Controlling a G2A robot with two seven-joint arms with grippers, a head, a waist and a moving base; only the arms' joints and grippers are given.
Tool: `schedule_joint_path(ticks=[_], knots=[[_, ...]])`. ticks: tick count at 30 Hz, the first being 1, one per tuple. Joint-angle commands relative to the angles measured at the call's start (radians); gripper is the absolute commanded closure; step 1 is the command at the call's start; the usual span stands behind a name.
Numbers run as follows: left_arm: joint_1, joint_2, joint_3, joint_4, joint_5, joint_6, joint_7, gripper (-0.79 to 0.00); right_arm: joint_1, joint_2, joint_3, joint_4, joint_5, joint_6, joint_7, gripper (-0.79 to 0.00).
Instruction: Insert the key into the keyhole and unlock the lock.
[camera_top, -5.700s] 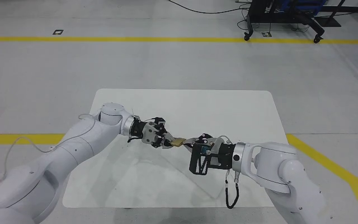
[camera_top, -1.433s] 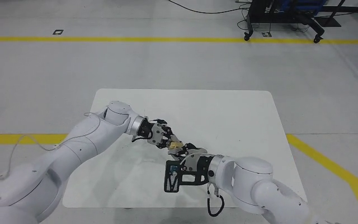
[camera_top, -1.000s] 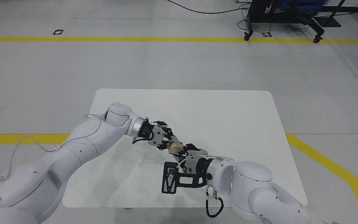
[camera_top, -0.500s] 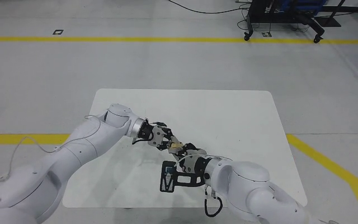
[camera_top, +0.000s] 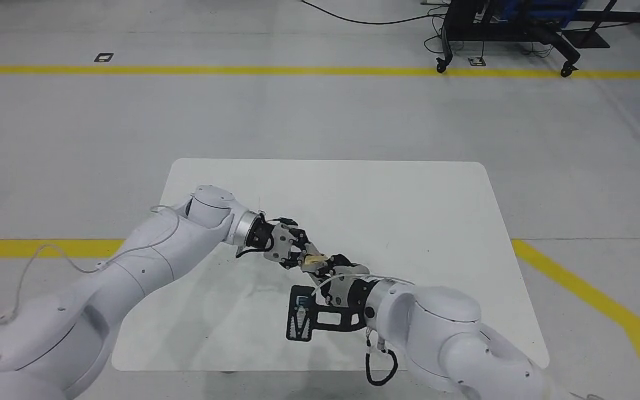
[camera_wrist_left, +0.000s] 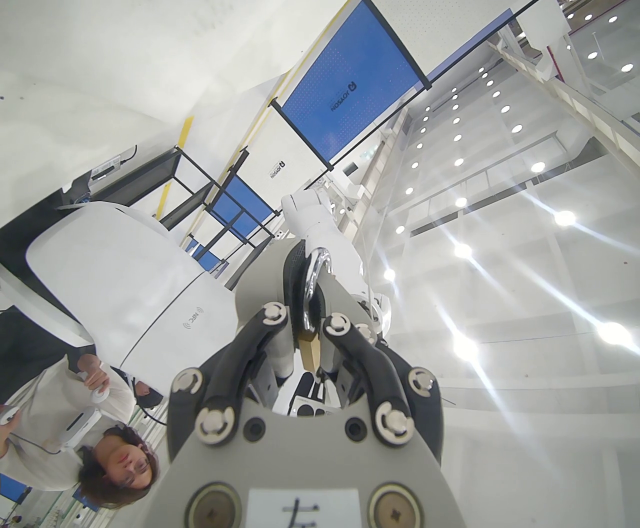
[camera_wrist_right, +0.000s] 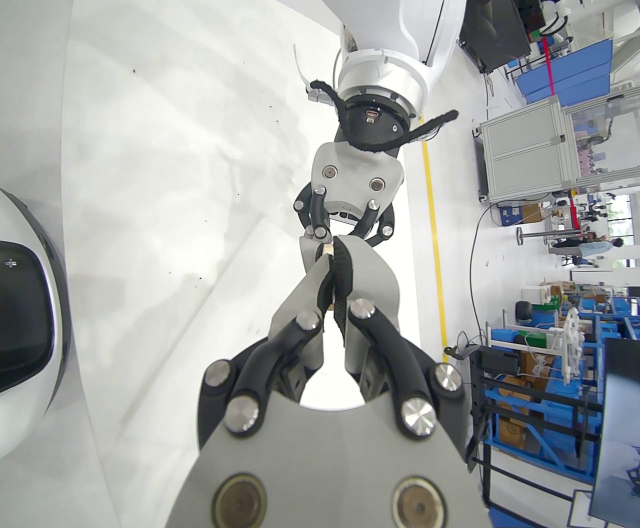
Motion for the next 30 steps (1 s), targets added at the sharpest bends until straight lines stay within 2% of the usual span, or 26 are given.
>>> schedule_joint_path(ticks=[1,23,24,25,30], knots=[[0.001,0.0,0.0,-0.001,0.002,0.0,0.0,0.0,0.001,-0.001,-0.002,0.003,-0.006,-0.001,0.006,0.0],[0.002,-0.006,0.0,0.027,-0.005,0.001,0.001,0.0,0.03,-0.022,-0.011,0.073,0.032,0.015,0.01,0.0],[0.001,-0.006,0.0,0.03,-0.007,0.002,0.002,0.0,0.031,-0.023,-0.011,0.074,0.037,0.016,0.009,-0.299],[0.0,-0.007,0.0,0.031,-0.007,0.003,0.003,0.0,0.032,-0.024,-0.01,0.072,0.041,0.015,0.011,-0.785],[-0.003,-0.007,0.0,0.043,-0.008,0.01,0.01,0.0,0.026,-0.025,0.013,0.056,0.097,0.02,0.005,-0.785]])
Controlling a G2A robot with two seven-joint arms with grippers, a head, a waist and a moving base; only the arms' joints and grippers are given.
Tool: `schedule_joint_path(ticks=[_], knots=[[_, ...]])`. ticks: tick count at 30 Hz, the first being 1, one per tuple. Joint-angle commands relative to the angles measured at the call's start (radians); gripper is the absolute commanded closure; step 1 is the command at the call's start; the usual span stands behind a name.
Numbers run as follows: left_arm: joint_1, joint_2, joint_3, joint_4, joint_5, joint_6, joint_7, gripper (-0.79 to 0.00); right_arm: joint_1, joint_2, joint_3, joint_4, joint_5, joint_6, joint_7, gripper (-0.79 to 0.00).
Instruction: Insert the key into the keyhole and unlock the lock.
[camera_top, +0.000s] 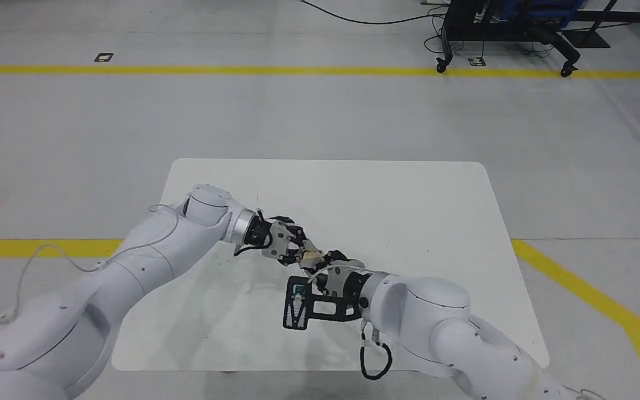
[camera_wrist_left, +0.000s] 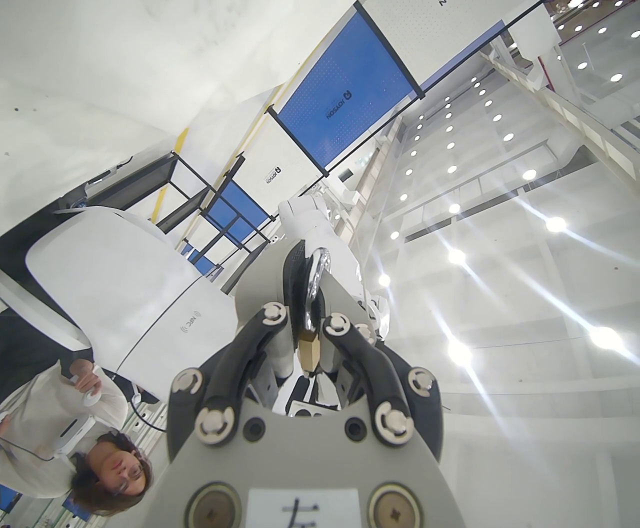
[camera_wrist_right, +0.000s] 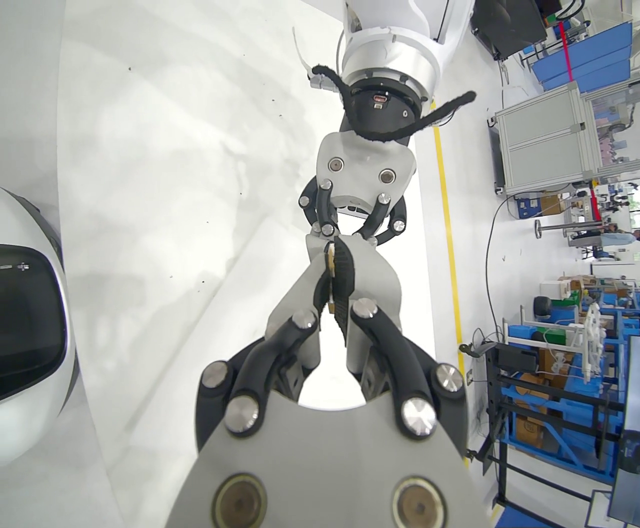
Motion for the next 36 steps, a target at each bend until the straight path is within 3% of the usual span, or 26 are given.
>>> schedule_joint_path(ticks=[1,11,20,22,24,25,26,27,28,32,36], knots=[[0.001,-0.001,0.0,0.003,0.0,0.004,0.004,0.0,-0.004,0.001,0.015,0.001,0.028,0.004,-0.01,-0.785],[-0.026,-0.004,-0.005,0.059,0.009,0.044,0.044,0.0,-0.012,0.001,0.032,0.004,0.043,0.03,-0.009,-0.785],[-0.005,-0.002,-0.083,0.073,0.011,0.01,0.131,0.0,-0.012,0.001,0.032,0.004,0.043,0.03,-0.009,-0.785],[0.0,0.0,-0.093,0.068,0.018,0.011,0.131,0.0,-0.029,0.0,0.039,0.002,0.1,0.049,-0.065,-0.785],[0.008,0.002,-0.106,0.057,0.026,0.009,0.133,0.0,-0.072,0.004,0.108,0.024,0.279,0.051,-0.19,-0.785],[0.011,0.002,-0.11,0.054,0.027,0.009,0.132,0.0,-0.088,0.007,0.131,0.039,0.352,0.038,-0.227,-0.385],[0.015,0.003,-0.117,0.048,0.033,0.008,0.132,0.0,-0.112,0.013,0.185,0.083,0.474,0.005,-0.272,-0.299],[0.018,0.003,-0.122,0.043,0.039,0.007,0.134,0.0,-0.125,0.019,0.219,0.112,0.548,-0.025,-0.288,-0.108],[0.019,0.003,-0.124,0.04,0.045,0.01,0.135,0.0,-0.132,0.022,0.236,0.129,0.592,-0.05,-0.292,0.0],[0.027,0.004,-0.146,0.028,0.076,-0.007,0.161,0.0,-0.159,0.036,0.308,0.211,0.831,-0.135,-0.308,0.0],[0.033,0.009,-0.173,0.005,0.112,-0.029,0.215,0.0,-0.161,0.042,0.326,0.255,0.912,-0.109,-0.287,0.0]])
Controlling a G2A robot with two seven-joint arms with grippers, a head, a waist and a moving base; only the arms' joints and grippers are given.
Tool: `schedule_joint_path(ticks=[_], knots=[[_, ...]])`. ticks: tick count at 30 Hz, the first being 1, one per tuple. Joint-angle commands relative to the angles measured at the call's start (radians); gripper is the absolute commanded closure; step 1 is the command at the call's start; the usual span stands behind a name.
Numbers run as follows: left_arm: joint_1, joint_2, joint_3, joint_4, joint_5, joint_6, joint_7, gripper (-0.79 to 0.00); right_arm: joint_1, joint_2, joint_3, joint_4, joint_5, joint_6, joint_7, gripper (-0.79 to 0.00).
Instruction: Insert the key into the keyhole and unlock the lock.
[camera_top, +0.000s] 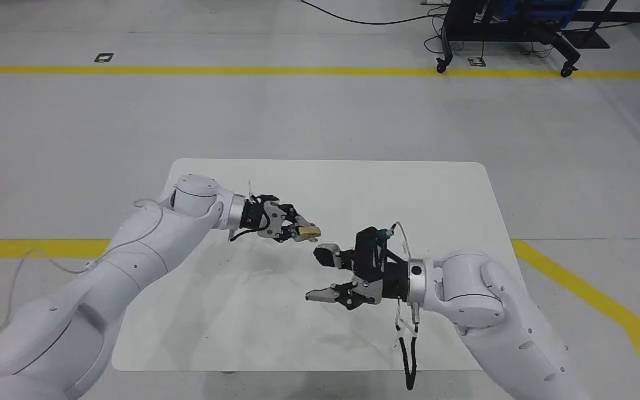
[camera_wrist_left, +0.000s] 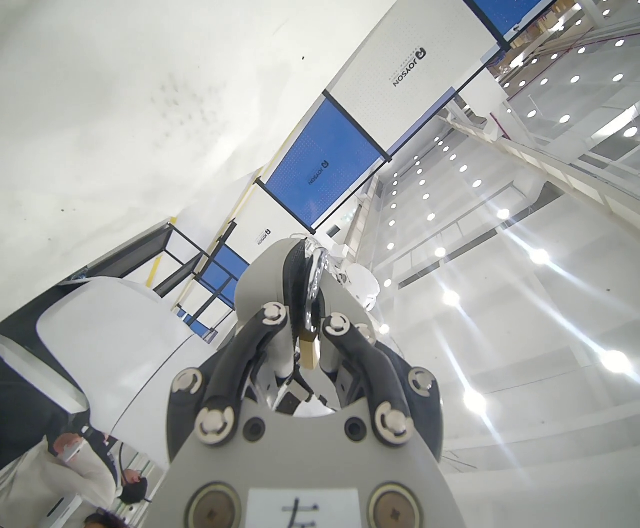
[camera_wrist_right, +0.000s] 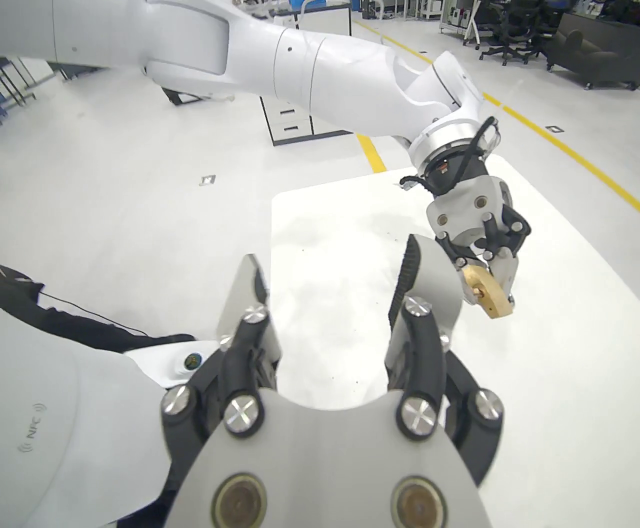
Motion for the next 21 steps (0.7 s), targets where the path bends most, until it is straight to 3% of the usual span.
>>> schedule_joint_path(ticks=[1,7,14,21], knots=[[0.006,0.003,-0.014,-0.017,0.007,-0.008,0.014,0.0,0.001,0.0,-0.008,0.022,0.044,0.017,0.006,0.0],[0.032,0.019,-0.059,-0.062,0.037,-0.029,0.035,0.0,0.066,-0.01,-0.069,0.123,0.149,0.079,0.033,0.0],[0.066,0.041,-0.106,-0.124,0.084,-0.025,0.036,0.0,0.113,-0.025,-0.104,0.234,0.234,0.145,-0.046,0.0],[0.092,0.051,-0.142,-0.169,0.111,-0.01,0.037,0.0,0.128,-0.027,-0.109,0.272,0.225,0.2,-0.041,0.0]])
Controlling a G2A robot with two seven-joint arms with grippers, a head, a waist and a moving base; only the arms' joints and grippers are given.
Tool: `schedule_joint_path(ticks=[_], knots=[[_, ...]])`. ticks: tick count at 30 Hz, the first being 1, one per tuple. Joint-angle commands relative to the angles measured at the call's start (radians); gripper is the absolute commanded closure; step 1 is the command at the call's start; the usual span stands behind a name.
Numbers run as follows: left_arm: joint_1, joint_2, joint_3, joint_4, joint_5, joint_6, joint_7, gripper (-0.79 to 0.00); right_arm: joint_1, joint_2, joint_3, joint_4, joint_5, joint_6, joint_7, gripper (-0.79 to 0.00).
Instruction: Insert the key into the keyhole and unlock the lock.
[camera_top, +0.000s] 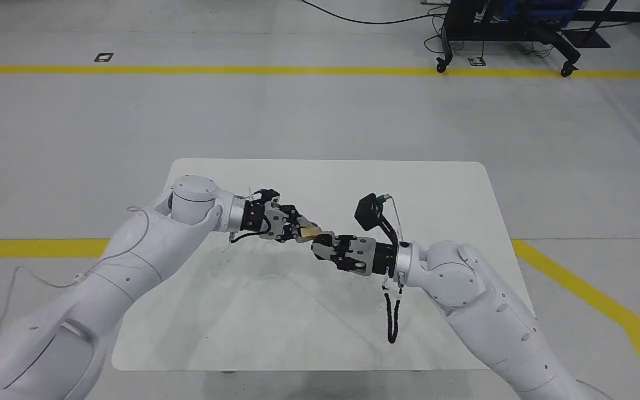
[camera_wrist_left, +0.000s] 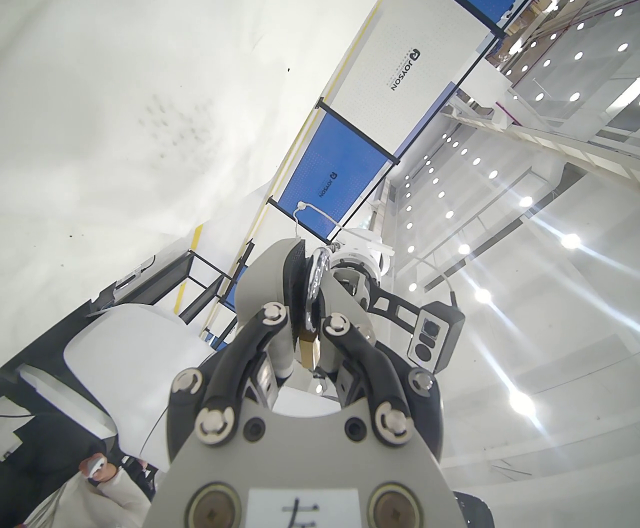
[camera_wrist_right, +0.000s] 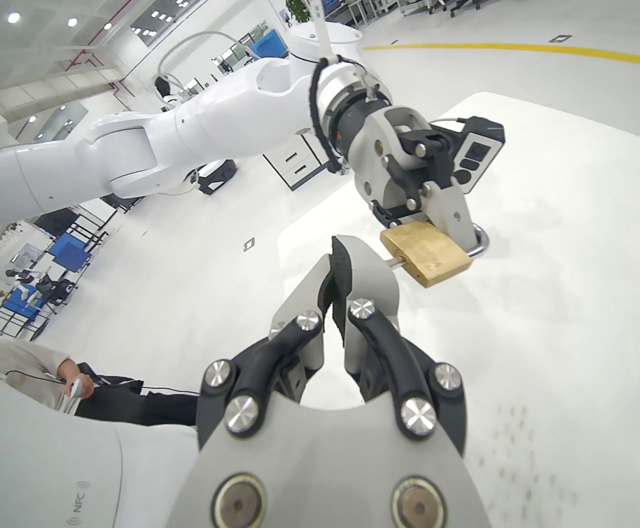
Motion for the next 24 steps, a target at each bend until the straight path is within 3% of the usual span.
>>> schedule_joint_path(ticks=[1,8,9,10,11,17,24], knots=[[0.006,0.002,-0.008,-0.008,0.008,0.004,0.002,0.0,0.002,-0.001,-0.001,0.006,-0.004,0.017,-0.007,0.0],[0.031,0.013,-0.054,-0.031,0.047,0.002,0.058,0.0,0.0,-0.002,0.001,-0.013,0.0,0.012,-0.031,0.0],[0.035,0.014,-0.061,-0.035,0.047,0.0,0.068,0.0,-0.005,-0.002,0.004,-0.018,0.002,0.004,-0.037,-0.117],[0.039,0.017,-0.074,-0.038,0.049,-0.006,0.094,0.0,-0.012,0.0,0.011,-0.034,0.004,-0.017,-0.047,-0.289],[0.048,0.021,-0.088,-0.05,0.057,-0.008,0.132,0.0,-0.023,0.003,0.024,-0.058,-0.005,-0.039,-0.055,-0.785],[0.107,0.042,-0.16,-0.128,0.079,-0.051,0.262,0.0,-0.038,0.007,0.039,-0.091,-0.019,-0.07,-0.064,-0.785],[0.172,0.064,-0.227,-0.214,0.113,-0.078,0.312,0.0,-0.038,0.007,0.039,-0.091,-0.019,-0.07,-0.064,-0.785]])
